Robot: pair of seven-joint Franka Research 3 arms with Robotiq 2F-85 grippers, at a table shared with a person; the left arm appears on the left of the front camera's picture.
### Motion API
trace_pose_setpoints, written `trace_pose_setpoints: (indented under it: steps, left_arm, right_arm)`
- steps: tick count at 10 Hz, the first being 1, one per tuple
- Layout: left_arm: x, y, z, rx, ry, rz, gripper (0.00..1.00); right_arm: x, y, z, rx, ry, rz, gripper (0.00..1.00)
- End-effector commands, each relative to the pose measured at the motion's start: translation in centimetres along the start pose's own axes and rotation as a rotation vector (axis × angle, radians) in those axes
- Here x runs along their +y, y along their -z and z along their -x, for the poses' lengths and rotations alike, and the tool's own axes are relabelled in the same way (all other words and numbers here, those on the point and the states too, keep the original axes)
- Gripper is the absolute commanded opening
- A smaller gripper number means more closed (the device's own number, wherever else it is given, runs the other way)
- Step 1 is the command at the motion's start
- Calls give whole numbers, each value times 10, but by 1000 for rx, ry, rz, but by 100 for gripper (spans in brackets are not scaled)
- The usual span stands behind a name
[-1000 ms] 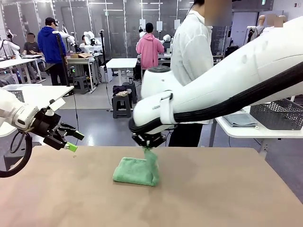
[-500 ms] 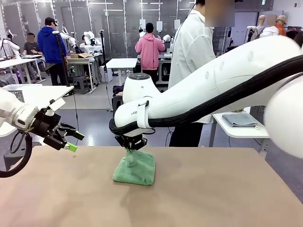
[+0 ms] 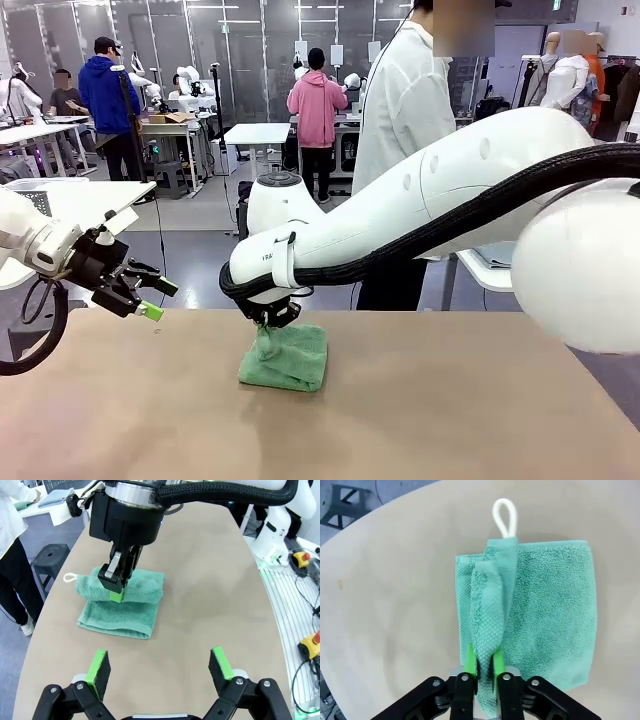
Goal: Fold the towels and place them in the basket.
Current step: When a person lays out a Towel with hook on the table, fold it in half twice.
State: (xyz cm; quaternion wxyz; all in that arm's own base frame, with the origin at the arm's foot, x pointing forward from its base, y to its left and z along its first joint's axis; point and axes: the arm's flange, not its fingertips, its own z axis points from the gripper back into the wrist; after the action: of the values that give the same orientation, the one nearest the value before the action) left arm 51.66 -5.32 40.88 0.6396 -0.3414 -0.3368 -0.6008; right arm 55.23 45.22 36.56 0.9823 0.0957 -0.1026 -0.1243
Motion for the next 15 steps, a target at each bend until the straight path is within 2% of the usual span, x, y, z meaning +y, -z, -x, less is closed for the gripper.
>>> trace_pose_setpoints:
  steps: [1,2,3,4,5,6,8,10,12,13,15]
  left_arm:
    - [-2,1,-1,9,2,-13,100]
    - [-2,1,-1,9,2,-13,100]
    - [-2,1,-1,9,2,-13,100]
    - [-2,1,-1,9,2,-13,100]
    - [-2,1,-1,9,2,-13,100]
    - [-2,1,-1,9,2,-13,100]
    - [-2,1,-1,9,2,-13,100]
    - [-2,1,-1,9,2,-13,100]
    - [-2,1,-1,9,2,-13,100]
    - [-2,1,-1,9,2,-13,100]
    - [-2,1,-1,9,2,-13,100]
  right_arm:
    - [0,-1,2,-28,71,-30,46]
    - [-6,-10,5,-8,60,-54,27]
    - [-19,-18,5,19,35,-76,66]
    - [-41,-26,1,46,12,-80,47]
    - [-67,-32,-5,73,-31,-72,86]
    - [-99,-36,-12,79,-69,-70,67]
    - [-146,-36,-26,77,-145,-102,67]
    - [-180,-32,-39,82,-195,-172,67]
    - [-187,-33,-40,103,-237,-188,67]
    - [-179,-30,-49,71,-180,-121,67]
    - [-179,-30,-49,71,-180,-121,67]
